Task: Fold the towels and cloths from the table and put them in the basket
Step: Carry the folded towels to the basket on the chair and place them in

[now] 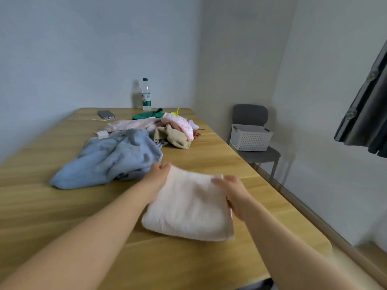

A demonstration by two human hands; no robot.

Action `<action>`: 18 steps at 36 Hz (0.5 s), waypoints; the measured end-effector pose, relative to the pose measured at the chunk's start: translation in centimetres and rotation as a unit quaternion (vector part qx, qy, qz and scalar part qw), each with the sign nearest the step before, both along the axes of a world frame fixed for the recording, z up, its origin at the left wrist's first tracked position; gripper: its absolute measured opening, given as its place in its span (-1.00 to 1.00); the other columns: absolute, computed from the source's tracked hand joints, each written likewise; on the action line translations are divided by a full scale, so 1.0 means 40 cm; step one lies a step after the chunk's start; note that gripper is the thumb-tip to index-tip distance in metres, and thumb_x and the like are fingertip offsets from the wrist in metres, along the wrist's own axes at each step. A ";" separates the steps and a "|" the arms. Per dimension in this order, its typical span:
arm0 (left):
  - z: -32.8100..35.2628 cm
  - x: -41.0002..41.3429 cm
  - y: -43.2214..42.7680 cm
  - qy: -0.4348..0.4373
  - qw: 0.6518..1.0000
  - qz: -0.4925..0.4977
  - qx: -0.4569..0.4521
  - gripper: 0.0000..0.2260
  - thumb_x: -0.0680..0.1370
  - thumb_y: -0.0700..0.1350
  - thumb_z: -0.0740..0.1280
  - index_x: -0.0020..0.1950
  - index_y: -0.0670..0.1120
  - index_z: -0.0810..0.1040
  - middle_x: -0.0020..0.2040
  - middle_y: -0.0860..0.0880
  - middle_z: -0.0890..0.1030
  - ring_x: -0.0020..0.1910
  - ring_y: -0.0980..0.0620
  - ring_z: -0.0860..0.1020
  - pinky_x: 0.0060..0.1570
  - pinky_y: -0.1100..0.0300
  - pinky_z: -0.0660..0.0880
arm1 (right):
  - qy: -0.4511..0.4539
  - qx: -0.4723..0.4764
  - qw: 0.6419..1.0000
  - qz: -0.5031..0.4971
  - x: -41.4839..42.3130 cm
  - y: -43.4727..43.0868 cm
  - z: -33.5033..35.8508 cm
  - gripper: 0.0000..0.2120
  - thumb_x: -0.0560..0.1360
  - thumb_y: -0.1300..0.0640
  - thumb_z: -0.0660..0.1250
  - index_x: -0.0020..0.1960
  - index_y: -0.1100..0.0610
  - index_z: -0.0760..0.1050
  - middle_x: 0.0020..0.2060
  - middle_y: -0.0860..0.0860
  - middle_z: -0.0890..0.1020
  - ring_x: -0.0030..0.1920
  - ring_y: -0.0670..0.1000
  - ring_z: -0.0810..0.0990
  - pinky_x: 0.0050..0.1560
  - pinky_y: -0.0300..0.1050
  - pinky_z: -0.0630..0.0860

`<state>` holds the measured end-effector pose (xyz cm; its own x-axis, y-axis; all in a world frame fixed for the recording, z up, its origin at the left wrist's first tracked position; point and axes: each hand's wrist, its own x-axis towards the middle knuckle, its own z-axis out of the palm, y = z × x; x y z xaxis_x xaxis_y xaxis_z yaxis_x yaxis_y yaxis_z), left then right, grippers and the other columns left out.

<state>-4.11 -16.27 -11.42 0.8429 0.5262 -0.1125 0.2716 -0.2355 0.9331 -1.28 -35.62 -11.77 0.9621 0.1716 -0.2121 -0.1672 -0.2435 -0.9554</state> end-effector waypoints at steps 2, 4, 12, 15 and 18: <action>-0.026 0.007 0.019 0.042 0.996 -0.034 -0.069 -0.50 0.59 0.13 0.13 0.44 -0.13 0.25 0.36 -0.11 0.38 0.28 -0.11 0.41 0.24 0.04 0.37 | -0.002 -0.035 0.999 -0.030 0.007 -0.002 -0.041 -0.62 0.42 0.20 0.33 0.20 0.28 0.41 0.01 0.19 0.59 -0.07 0.08 0.58 -0.03 0.13 0.59; -0.036 0.001 0.038 0.025 0.993 -0.059 -0.099 -0.55 0.58 0.02 0.23 0.43 -0.02 0.22 0.32 -0.06 0.38 0.26 -0.10 0.42 0.21 0.01 0.39 | -0.015 -0.049 0.997 -0.054 0.017 -0.005 -0.059 -0.67 0.42 0.18 0.33 0.17 0.17 0.42 -0.04 0.08 0.57 -0.06 0.08 0.58 -0.01 0.09 0.58; 0.001 -0.020 0.048 -0.036 0.983 -0.178 -0.022 -0.77 0.53 -0.35 0.23 -0.12 -0.01 0.48 -0.17 -0.03 0.46 -0.21 0.03 0.45 -0.24 0.19 0.37 | -0.087 -0.041 0.993 -0.064 0.027 0.005 -0.042 -0.94 0.45 0.18 0.25 -0.18 0.15 0.39 -0.31 0.02 0.47 -0.31 -0.01 0.42 -0.35 -0.15 0.33; 0.021 -0.001 0.034 -0.076 0.981 -0.177 -0.031 -0.75 0.53 -0.32 0.24 -0.12 0.04 0.51 -0.07 -0.02 0.52 -0.13 0.01 0.50 -0.18 0.16 0.44 | -0.125 -0.005 0.986 -0.114 0.031 0.000 -0.020 -0.92 0.46 0.17 0.24 -0.16 0.15 0.36 -0.29 0.01 0.43 -0.31 -0.02 0.37 -0.35 -0.16 0.30; 0.003 0.014 0.011 -0.034 0.976 -0.160 0.141 -0.82 0.51 -0.22 0.31 -0.01 0.07 0.48 0.03 0.00 0.50 -0.08 0.03 0.49 -0.17 0.19 0.45 | -0.125 -0.072 0.984 -0.108 0.021 -0.004 -0.029 -0.85 0.50 0.09 0.24 -0.02 0.17 0.37 -0.20 0.01 0.48 -0.26 -0.03 0.44 -0.28 -0.11 0.44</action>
<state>-3.56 -15.84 -11.29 0.9698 0.2363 0.0599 0.0820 -0.5476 0.8327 -0.44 -35.76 -12.93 0.9980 -0.0574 0.0282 0.0054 -0.3636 -0.9315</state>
